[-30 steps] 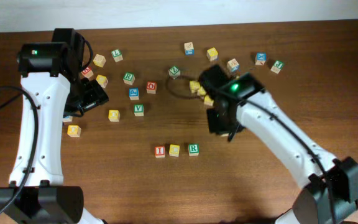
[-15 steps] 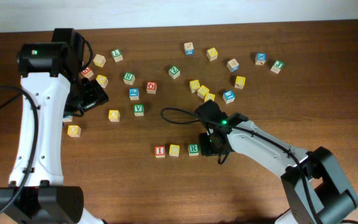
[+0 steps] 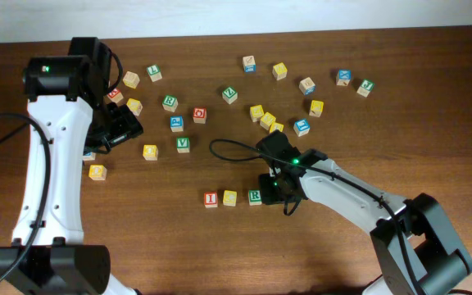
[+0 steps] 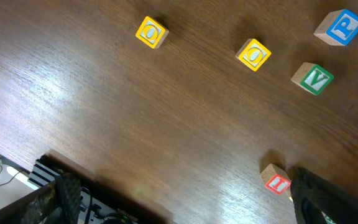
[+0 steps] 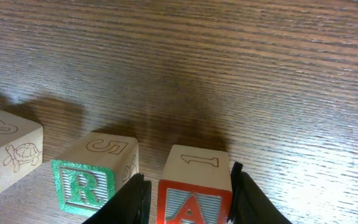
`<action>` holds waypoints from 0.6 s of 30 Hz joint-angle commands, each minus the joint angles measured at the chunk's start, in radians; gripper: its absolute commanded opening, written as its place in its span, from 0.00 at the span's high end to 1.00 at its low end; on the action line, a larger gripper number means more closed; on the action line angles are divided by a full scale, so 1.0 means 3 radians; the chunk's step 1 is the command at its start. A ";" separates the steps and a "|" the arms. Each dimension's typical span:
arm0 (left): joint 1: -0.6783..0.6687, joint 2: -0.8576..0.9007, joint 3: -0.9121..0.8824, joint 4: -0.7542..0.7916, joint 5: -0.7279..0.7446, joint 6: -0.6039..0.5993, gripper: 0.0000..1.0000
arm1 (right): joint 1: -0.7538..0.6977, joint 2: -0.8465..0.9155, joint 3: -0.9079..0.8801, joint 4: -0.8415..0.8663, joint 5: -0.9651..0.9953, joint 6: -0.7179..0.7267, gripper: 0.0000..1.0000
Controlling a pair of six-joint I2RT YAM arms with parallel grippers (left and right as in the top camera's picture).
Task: Spell out ICRA
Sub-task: 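Carry the red A block and place it right of the R block, then release the A block and lift the right gripper away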
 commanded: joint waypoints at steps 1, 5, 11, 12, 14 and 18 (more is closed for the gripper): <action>0.0009 0.0017 -0.0004 -0.0004 -0.0015 -0.0046 0.01 | 0.0003 -0.0032 -0.0008 0.0010 -0.0029 0.0126 0.68; 0.0009 0.0017 -0.0004 -0.0004 -0.0015 -0.0045 0.01 | 0.0000 -0.0032 0.0148 -0.0072 -0.0031 0.0126 0.57; 0.0009 0.0017 -0.0004 -0.0004 -0.0015 -0.0046 0.01 | -0.0004 -0.0039 0.0877 -0.0922 0.0244 0.0122 0.55; 0.0009 0.0017 -0.0004 -0.0004 -0.0015 -0.0045 0.01 | -0.0004 -0.0053 0.1068 -0.1167 0.0296 0.0112 0.53; 0.0009 0.0017 -0.0004 -0.0004 -0.0015 -0.0046 0.01 | -0.0004 -0.0163 0.1410 -0.1642 0.0535 0.0113 0.52; 0.0009 0.0017 -0.0004 -0.0004 -0.0015 -0.0045 0.01 | -0.0034 -0.0764 0.1670 -0.2312 0.1066 0.0113 0.52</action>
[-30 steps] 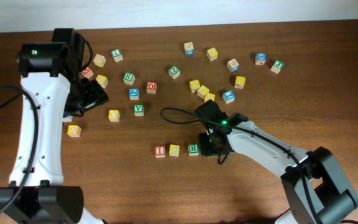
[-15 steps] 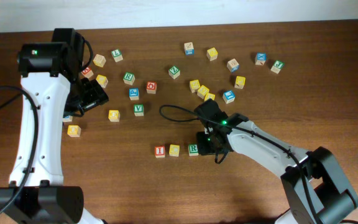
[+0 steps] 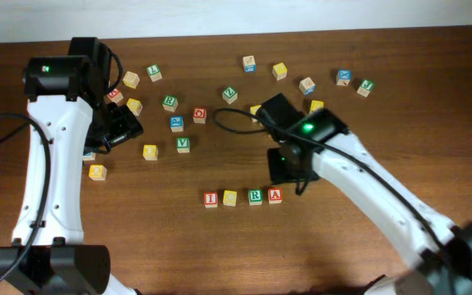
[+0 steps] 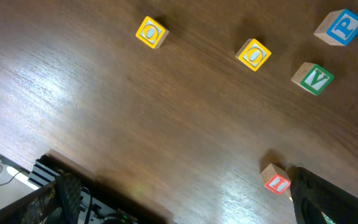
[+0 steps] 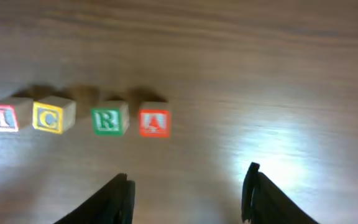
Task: Spell out ICRA
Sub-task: 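Release the A block and lift the right gripper away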
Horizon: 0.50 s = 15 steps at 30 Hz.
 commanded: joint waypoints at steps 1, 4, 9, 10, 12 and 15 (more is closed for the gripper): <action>0.0009 0.0017 -0.0004 -0.0001 -0.0015 -0.0045 0.01 | -0.0099 -0.0604 0.0122 -0.0332 0.0506 -0.0001 0.52; 0.0009 0.0017 -0.0004 -0.0001 -0.0015 -0.0045 0.01 | -0.0559 -0.0959 0.0122 -0.0595 0.0512 -0.0231 0.65; 0.0009 0.0017 -0.0004 -0.0001 -0.0015 -0.0045 0.01 | -0.1179 -0.0963 0.0065 -0.0678 0.0248 -0.0518 0.73; 0.0009 0.0017 -0.0004 -0.0001 -0.0015 -0.0046 0.01 | -0.1340 -0.0926 0.0052 -0.0675 0.0254 -0.0540 0.66; 0.0009 0.0017 -0.0004 -0.0001 -0.0015 -0.0045 0.01 | -0.1614 -0.0842 0.0050 -0.0674 0.0249 -0.0537 0.49; 0.0009 0.0017 -0.0004 -0.0001 -0.0015 -0.0045 0.01 | -0.1821 -0.0701 0.0050 -0.0675 -0.0038 -0.0537 0.28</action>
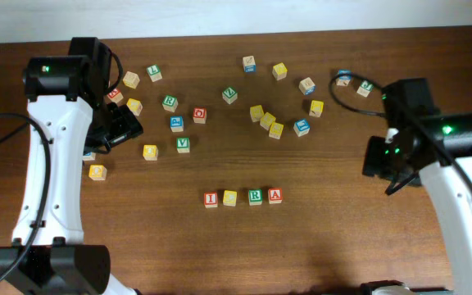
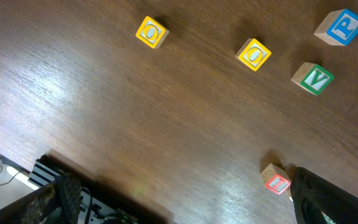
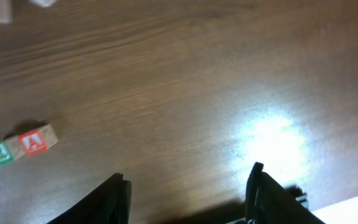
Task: Spell out ICRA
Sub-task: 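Release the A block and lift the right gripper away, then move both grippers down to the ends of the block row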
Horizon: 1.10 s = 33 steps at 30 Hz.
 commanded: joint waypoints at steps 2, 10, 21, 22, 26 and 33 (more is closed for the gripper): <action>0.0009 0.0017 -0.0004 -0.0004 -0.0015 -0.0045 0.01 | -0.0142 0.0209 -0.0022 -0.0005 -0.0238 -0.0019 0.28; 0.0009 0.0017 -0.0004 0.0070 0.0006 -0.0047 0.01 | -0.0136 0.0530 -0.0094 0.0131 -0.0247 -0.0018 0.02; -0.0374 0.0025 -0.0284 0.0022 0.0641 0.0534 0.01 | -0.0136 0.0619 -0.0518 0.0655 -0.0500 0.0031 0.02; -0.0493 0.0025 -0.0462 0.0025 0.0511 0.0532 0.01 | -0.0136 0.0619 -0.0533 0.0657 -0.0500 0.0031 0.01; -0.0813 0.0025 -0.1377 0.0640 0.0216 0.0532 0.01 | -0.0136 0.0619 -0.0627 0.0676 -0.0553 0.0031 0.01; -0.0844 0.0027 -0.2263 0.1506 0.0219 0.0519 0.66 | -0.0136 0.0619 -0.1209 0.1143 -0.0861 0.0029 0.68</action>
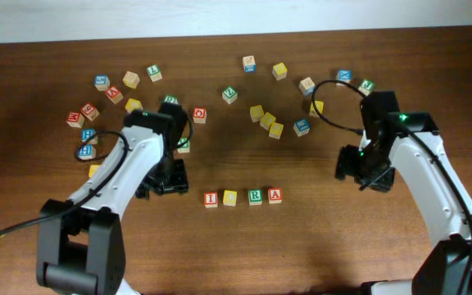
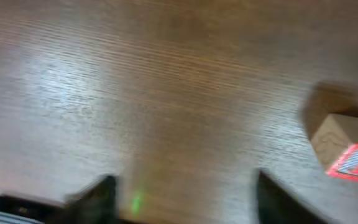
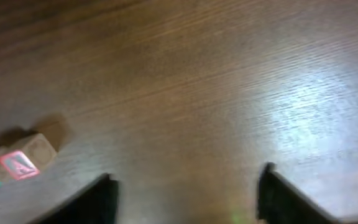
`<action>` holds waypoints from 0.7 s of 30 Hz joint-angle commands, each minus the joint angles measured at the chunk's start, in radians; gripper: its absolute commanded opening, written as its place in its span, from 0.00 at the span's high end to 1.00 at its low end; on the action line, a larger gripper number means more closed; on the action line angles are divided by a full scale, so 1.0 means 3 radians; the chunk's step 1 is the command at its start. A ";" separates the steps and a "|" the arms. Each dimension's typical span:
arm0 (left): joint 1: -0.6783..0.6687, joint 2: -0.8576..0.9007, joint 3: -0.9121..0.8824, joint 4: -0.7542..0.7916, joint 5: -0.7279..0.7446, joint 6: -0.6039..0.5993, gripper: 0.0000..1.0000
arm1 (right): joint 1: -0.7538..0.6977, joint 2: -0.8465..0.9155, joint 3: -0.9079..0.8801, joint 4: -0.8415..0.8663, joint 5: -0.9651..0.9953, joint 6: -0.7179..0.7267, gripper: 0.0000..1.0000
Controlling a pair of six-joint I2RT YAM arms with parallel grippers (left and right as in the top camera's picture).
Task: Spell out ICRA
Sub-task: 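Move both grippers down to the ends of the block row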
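Note:
Four blocks stand in a row on the brown table: red I (image 1: pixel 211 198), yellow C (image 1: pixel 230 197), green R (image 1: pixel 255 196) and red A (image 1: pixel 275 195). My left gripper (image 1: pixel 164 176) hovers just left of the row, open and empty. In the blurred left wrist view its gripper (image 2: pixel 185 199) has bare wood between the fingers, with the I block (image 2: pixel 347 149) at the right edge. My right gripper (image 1: pixel 365 168) is open, well to the right of the row. In the right wrist view the gripper (image 3: pixel 188 196) is empty, and the A block (image 3: pixel 23 158) sits far left.
Loose letter blocks are scattered across the back of the table: a group at the back left (image 1: pixel 97 106), several in the middle (image 1: pixel 265 120) and some at the back right (image 1: pixel 352 79). A yellow block (image 1: pixel 94 170) lies left of the left arm.
My left arm has moved from the back left of the table to the spot just left of the I block, low over the wood. My right gripper has shifted slightly left. Both stay open.
My right gripper first had the red A block between its fingers, set down beside R. Then it was open above the finished row I, C, R, A. Then it was far off at the right. The left arm stayed at the back left until now.

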 commanded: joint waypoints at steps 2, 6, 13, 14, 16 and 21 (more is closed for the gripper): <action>0.0001 -0.0015 -0.0136 0.0181 -0.0031 0.0010 0.95 | -0.0008 0.0004 -0.0367 0.0306 -0.0319 -0.0006 0.86; -0.0004 -0.0015 -0.0284 0.0365 0.0113 -0.0278 1.00 | 0.0195 0.0004 -0.0624 0.0707 -0.0404 -0.0003 0.96; -0.0010 -0.0015 -0.0619 0.0958 0.0635 -0.0277 1.00 | 0.0755 0.0004 -0.0698 0.1165 -0.0234 0.0402 0.96; -0.0025 -0.0015 -0.0619 0.0996 0.0694 -0.0276 1.00 | 0.0771 0.0004 -0.0701 0.1186 -0.0235 0.0402 0.96; -0.0107 -0.0015 -0.0619 0.1054 0.0701 -0.0276 1.00 | 0.0779 0.0009 -0.0717 0.1216 -0.0238 0.0401 0.96; -0.0291 -0.0015 -0.0619 0.1146 0.0676 -0.0277 1.00 | 0.0799 0.0214 -0.0721 0.1232 -0.0415 0.0392 0.96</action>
